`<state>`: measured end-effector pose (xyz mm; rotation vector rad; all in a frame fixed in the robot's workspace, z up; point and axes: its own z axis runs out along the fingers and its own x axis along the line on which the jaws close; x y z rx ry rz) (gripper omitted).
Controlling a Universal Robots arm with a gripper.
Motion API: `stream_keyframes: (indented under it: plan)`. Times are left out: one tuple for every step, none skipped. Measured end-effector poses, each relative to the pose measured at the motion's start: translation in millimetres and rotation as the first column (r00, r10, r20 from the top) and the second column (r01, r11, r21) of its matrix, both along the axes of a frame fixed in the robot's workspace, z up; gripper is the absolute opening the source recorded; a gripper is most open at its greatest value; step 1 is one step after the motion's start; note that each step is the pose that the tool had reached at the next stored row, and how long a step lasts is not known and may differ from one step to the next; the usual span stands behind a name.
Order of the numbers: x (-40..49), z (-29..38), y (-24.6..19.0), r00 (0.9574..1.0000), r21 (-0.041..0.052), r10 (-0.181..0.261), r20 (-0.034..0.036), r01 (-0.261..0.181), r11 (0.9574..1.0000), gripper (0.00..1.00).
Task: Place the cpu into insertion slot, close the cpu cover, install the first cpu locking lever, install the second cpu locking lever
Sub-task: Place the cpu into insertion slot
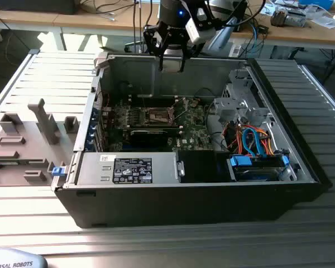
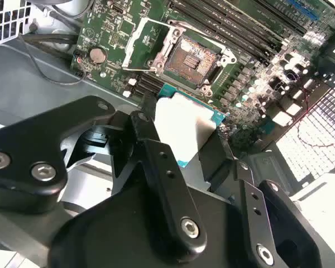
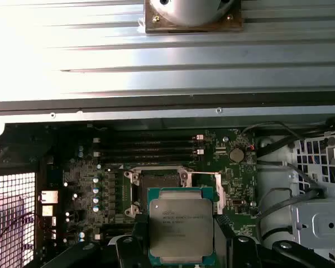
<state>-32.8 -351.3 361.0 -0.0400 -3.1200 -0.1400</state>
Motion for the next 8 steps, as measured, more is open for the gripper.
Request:
stream_keyframes:
  plan:
    - [-0.1, 0.0, 0.0, 1.0, 0.0, 0.0, 0.0, 0.0, 1.0, 0.54]
    - [-0.2, 0.0, 0.0, 1.0, 0.0, 0.0, 0.0, 0.0, 1.0, 0.54]
    - [-0.2, 0.0, 0.0, 1.0, -0.0001, 0.0, -0.0001, 0.0, 1.0, 0.54]
    - [-0.2, 0.0, 0.0, 1.0, -0.0001, 0.0, 0.0, 0.0, 1.0, 0.54]
    - [-0.3, -0.1, 0.0, 1.0, -0.0001, 0.0, 0.0, 0.0, 1.0, 0.54]
    - [-0.4, -0.1, 0.0, 1.0, 0.0, 0.0, 0.0, 0.0, 1.0, 0.54]
    - [-0.5, -0.3, 0.0, 1.0, -0.0001, 0.0, 0.0, 0.0, 1.0, 0.54]
    - [-0.6, -0.5, 0.0, 1.0, 0.0, 0.0, 0.0, 0.0, 1.0, 0.54]
